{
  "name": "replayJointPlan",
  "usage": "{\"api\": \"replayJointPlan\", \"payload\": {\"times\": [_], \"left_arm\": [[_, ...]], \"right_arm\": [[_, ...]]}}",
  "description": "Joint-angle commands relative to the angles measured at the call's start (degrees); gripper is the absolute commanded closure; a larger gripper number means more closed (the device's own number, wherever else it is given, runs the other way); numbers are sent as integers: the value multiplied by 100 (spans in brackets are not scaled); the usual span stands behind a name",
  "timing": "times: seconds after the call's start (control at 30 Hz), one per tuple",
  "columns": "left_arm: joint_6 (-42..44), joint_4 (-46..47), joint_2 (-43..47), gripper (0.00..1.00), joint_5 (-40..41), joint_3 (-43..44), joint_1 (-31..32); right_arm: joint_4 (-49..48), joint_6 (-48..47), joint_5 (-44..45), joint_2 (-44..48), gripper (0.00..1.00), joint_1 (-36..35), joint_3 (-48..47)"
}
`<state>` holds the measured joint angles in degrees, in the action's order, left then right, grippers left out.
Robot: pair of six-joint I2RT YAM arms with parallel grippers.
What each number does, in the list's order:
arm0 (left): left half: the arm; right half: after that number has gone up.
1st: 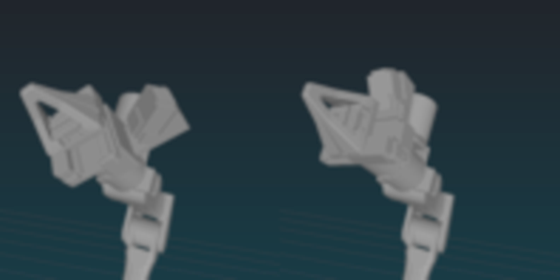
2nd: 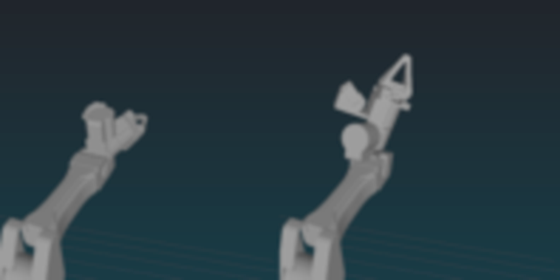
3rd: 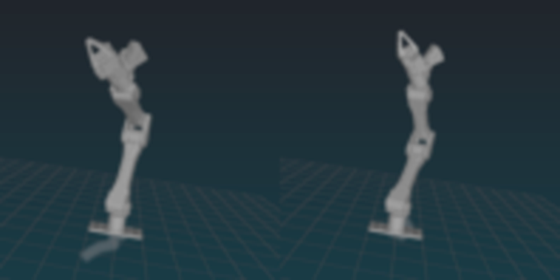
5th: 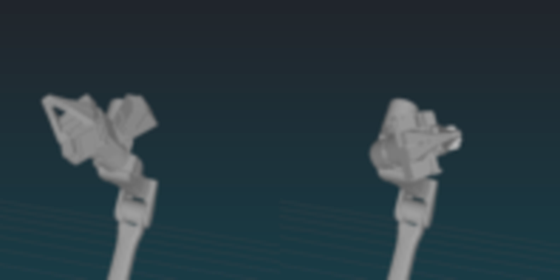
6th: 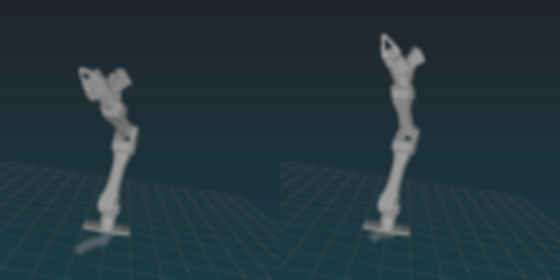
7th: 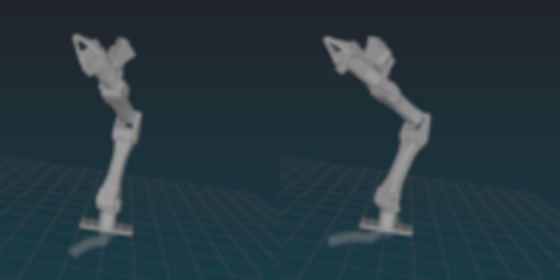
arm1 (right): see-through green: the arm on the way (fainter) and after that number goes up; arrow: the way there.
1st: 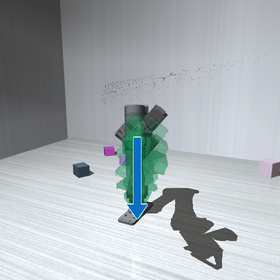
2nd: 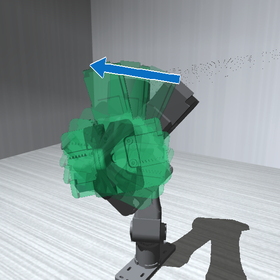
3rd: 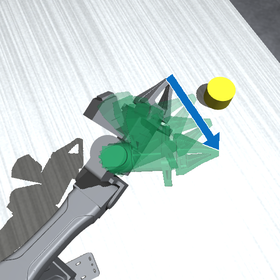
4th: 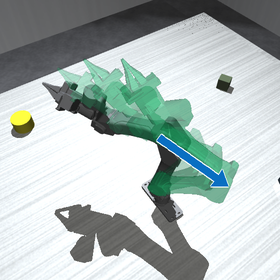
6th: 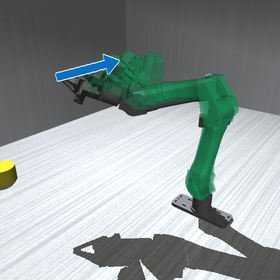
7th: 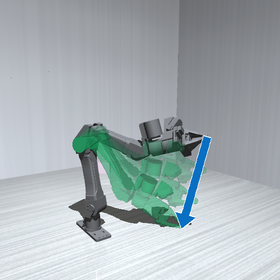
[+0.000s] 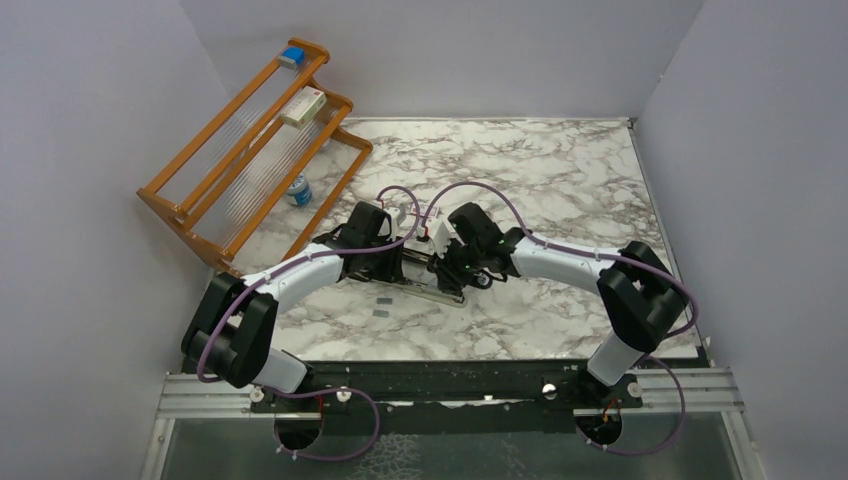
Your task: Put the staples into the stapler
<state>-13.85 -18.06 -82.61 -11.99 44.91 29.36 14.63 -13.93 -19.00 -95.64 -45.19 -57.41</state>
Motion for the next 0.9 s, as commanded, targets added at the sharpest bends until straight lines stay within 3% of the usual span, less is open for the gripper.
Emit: {"api": "replayJointPlan", "payload": {"times": [0.0,0.43,0.87], "left_arm": [[84,-188,-179,57,83,-8,17],[84,-186,-181,57,83,8,17],[85,-188,-190,57,83,11,17]], "right_arm": [[-21,20,-137,-86,63,28,-74],[-322,215,-178,293,61,29,-92],[-461,263,-425,-118,60,28,-135]]}}
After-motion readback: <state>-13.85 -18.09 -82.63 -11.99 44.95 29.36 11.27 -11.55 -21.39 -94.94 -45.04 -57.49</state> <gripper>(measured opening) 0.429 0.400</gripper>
